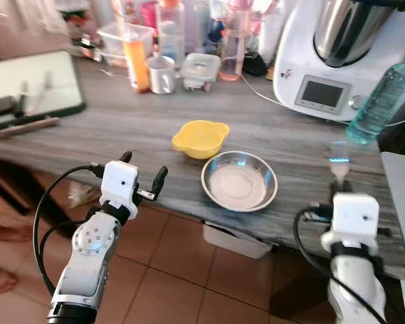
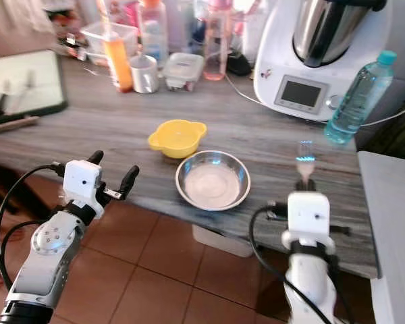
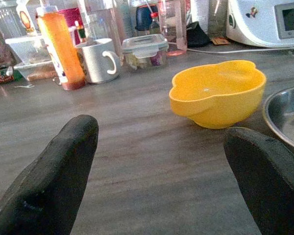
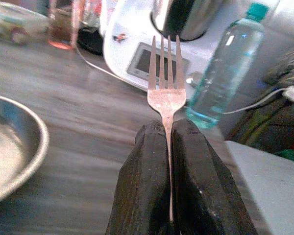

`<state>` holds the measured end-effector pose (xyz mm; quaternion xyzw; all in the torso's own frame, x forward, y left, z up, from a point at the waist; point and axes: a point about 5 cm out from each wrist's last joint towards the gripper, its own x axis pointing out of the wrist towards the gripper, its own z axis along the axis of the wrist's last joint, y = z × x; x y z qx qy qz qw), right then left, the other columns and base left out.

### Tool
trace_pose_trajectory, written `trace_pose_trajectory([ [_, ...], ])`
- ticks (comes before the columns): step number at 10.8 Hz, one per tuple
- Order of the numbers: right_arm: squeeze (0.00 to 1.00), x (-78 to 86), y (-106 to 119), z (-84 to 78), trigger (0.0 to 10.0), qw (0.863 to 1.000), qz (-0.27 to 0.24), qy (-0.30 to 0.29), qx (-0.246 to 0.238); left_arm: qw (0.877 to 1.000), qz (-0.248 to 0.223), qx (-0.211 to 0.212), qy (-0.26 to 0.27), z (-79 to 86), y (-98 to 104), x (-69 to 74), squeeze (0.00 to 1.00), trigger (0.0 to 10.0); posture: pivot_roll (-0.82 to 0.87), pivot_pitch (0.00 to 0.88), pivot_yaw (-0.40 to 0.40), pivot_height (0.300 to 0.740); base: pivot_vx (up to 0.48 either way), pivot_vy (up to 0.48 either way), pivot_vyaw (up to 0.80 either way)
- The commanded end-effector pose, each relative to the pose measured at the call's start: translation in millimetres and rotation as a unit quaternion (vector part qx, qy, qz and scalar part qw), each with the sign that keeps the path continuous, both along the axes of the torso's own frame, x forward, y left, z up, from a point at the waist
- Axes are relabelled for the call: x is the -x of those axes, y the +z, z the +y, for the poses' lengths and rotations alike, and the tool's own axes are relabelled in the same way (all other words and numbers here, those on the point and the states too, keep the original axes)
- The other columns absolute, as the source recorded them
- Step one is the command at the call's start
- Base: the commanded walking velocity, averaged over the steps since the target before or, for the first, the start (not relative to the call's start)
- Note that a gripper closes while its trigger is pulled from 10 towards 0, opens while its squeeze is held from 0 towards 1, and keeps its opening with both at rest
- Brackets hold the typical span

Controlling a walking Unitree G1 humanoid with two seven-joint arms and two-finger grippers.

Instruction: Setting the table

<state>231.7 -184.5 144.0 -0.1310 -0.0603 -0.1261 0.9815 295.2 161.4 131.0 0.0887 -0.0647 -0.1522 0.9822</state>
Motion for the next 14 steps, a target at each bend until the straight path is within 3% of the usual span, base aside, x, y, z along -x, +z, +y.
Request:
trace_pose_trajectory([
  [1, 0.0, -3.2, 6.1, 5.3, 10.0, 0.999, -0.003, 0.016, -0.038, 1.0, -0.007, -0.009, -0.019, -0.9, 4.0, 0.8, 0.0, 10.0, 0.07, 0.122, -0.011, 0.74, 0.0, 0.0, 0.0],
  [3, 0.0, -7.7, -0.4, 11.0, 10.0, 0.995, 0.017, 0.021, -0.093, 0.998, 0.006, -0.017, -0.062, -0.1, 1.5, 3.6, 0.0, 10.0, 0.07, 0.122, -0.007, 0.74, 0.0, 0.0, 0.0],
  [6, 0.0, -16.3, -4.9, 13.2, 10.0, 0.993, 0.051, 0.045, -0.092, 0.983, 0.039, -0.012, -0.178, 0.0, 0.4, 12.3, 0.0, 10.0, 0.08, 0.131, -0.011, 0.74, 0.0, 0.0, 0.0],
  [9, 0.0, -18.1, -13.4, 11.3, 10.0, 0.991, 0.079, 0.043, -0.103, 0.953, 0.058, 0.008, -0.296, -10.7, 14.3, 15.9, 0.0, 10.0, 0.09, 0.142, -0.013, 0.74, 0.0, 0.0, 0.0],
  [12, 0.0, -26.2, -16.5, 10.8, 10.0, 0.985, 0.095, 0.03, -0.142, 0.926, 0.07, 0.013, -0.372, -22.8, 19.9, 23.6, 0.0, 10.0, 0.08, 0.141, -0.006, 0.74, 0.0, 0.0, 0.0],
  [14, 0.0, -33.3, -19.3, 10.1, 10.0, 0.984, 0.113, 0.031, -0.136, 0.91, 0.082, 0.008, -0.406, -28.7, 21.5, 26.9, 0.0, 10.0, 0.09, 0.143, -0.008, 0.74, 0.0, 0.0, 0.0],
])
